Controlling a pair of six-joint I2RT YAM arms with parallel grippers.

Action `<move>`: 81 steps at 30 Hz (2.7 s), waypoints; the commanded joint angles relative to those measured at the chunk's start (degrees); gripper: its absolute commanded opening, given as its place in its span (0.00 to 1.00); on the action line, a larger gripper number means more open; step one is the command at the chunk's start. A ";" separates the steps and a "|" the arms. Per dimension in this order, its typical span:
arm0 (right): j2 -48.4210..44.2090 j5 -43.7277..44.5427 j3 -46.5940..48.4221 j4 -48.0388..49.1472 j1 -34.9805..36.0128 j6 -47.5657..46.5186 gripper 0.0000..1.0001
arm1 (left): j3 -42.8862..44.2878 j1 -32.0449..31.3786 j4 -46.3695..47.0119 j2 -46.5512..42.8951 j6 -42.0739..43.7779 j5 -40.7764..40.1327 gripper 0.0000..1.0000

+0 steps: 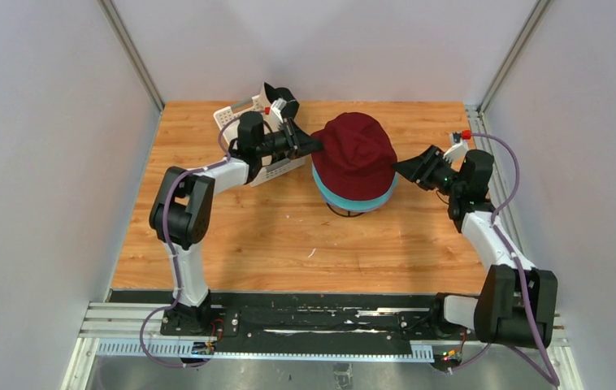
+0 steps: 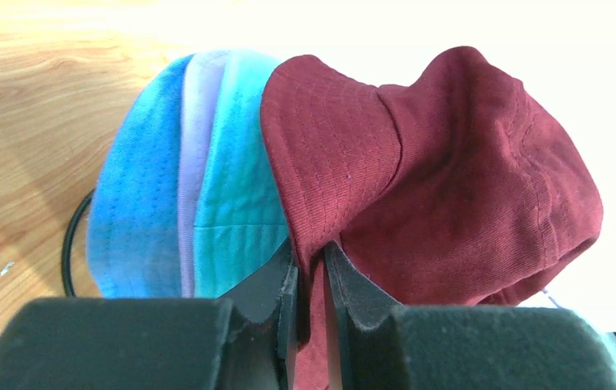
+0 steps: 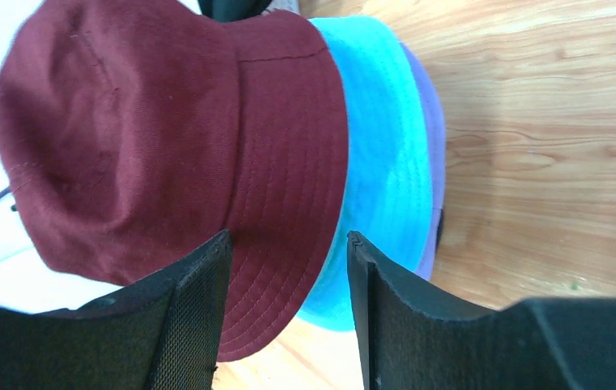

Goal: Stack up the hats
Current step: Stack the hat on the hat.

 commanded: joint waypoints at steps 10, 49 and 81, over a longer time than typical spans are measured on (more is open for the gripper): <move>6.65 -11.44 -2.99 21.28 -1.68 13.21 0.55 | 1.69 0.26 -8.38 4.61 7.27 -0.88 0.18; 23.99 -18.17 -6.95 74.29 -4.47 47.98 0.53 | 2.40 0.09 -8.66 4.46 7.39 -0.82 0.17; 25.53 -16.77 -4.23 74.04 3.00 51.01 0.53 | 5.60 -2.29 -15.01 1.91 10.81 -2.85 0.17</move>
